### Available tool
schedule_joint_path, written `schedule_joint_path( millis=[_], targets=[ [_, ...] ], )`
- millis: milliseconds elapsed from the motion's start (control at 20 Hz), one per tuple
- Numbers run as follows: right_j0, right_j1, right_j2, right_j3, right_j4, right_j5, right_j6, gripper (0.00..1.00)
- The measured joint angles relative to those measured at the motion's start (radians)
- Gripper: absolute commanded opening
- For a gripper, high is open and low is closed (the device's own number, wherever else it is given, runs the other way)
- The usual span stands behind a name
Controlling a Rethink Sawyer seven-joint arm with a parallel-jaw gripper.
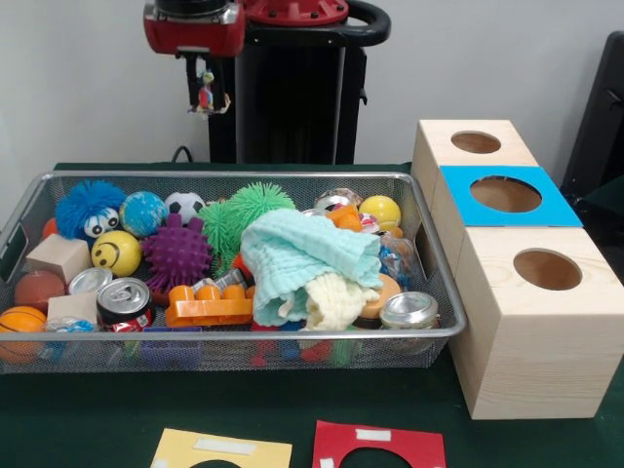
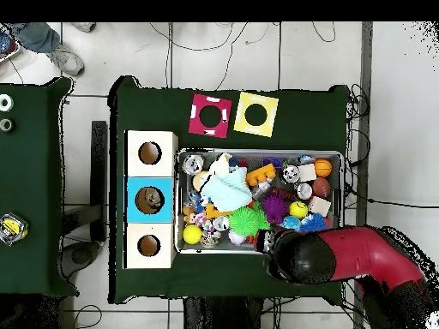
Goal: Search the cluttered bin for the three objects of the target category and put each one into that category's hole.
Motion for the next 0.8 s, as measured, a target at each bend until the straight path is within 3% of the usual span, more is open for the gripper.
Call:
schedule_joint_path(
  millis=[400, 800],
  targets=[
    [0.184, -0.065, -0.019, -0.028, 0.104, 0.027, 0.000, 0.00],
    [0.477, -0.068, -0.113, -0.122, 0.196, 0.056, 0.048, 0.00]
  ],
)
